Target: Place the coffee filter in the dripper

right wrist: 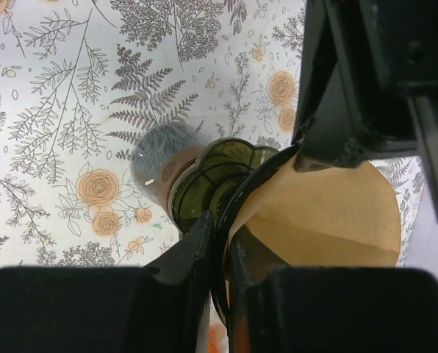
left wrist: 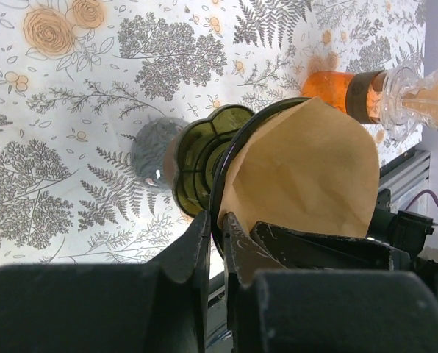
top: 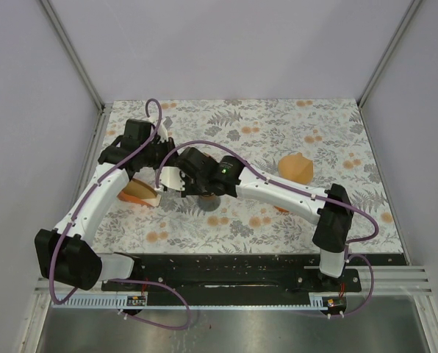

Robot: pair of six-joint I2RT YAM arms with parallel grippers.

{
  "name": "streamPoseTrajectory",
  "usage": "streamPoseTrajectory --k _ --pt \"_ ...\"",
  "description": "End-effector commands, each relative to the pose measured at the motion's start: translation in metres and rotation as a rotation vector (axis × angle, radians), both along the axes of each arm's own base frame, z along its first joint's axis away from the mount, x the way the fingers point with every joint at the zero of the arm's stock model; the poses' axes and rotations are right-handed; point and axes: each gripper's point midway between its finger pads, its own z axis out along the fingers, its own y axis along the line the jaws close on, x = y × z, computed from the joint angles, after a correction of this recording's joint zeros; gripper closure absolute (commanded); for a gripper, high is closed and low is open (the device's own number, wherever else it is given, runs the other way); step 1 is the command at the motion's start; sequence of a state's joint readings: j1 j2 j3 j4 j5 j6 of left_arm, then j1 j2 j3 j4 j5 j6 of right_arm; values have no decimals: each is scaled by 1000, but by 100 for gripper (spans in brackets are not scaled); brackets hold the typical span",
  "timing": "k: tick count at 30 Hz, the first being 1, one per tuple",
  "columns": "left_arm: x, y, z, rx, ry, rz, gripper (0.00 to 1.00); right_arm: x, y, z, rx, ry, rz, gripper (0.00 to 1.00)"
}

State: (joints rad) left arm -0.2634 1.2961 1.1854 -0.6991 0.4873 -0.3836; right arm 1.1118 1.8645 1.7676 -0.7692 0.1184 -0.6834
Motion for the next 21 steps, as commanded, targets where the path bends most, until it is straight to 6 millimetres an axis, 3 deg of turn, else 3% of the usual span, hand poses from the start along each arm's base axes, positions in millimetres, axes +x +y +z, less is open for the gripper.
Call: streamPoseTrajectory --k 1,4,6,7,9,11,21 --pt "4 -9 29 -41 -89 -38 100 -1 9 10 25 -19 30 91" --pt "4 -9 29 -40 -87 -38 100 -2 8 10 25 -15 23 97" --pt "5 -9 28 -39 -85 -39 100 -1 7 11 31 -15 15 93" --pt "5 -8 29 -39 -88 -37 100 -1 7 11 31 -15 9 86" --pt "4 -9 29 -41 -88 -40 100 -1 5 13 40 -17 -3 59" --pt "4 -9 29 -41 -90 -42 100 -3 4 17 53 -14 -11 43" --pt "3 -10 35 -47 -108 -53 100 -13 1 45 161 -8 -28 19"
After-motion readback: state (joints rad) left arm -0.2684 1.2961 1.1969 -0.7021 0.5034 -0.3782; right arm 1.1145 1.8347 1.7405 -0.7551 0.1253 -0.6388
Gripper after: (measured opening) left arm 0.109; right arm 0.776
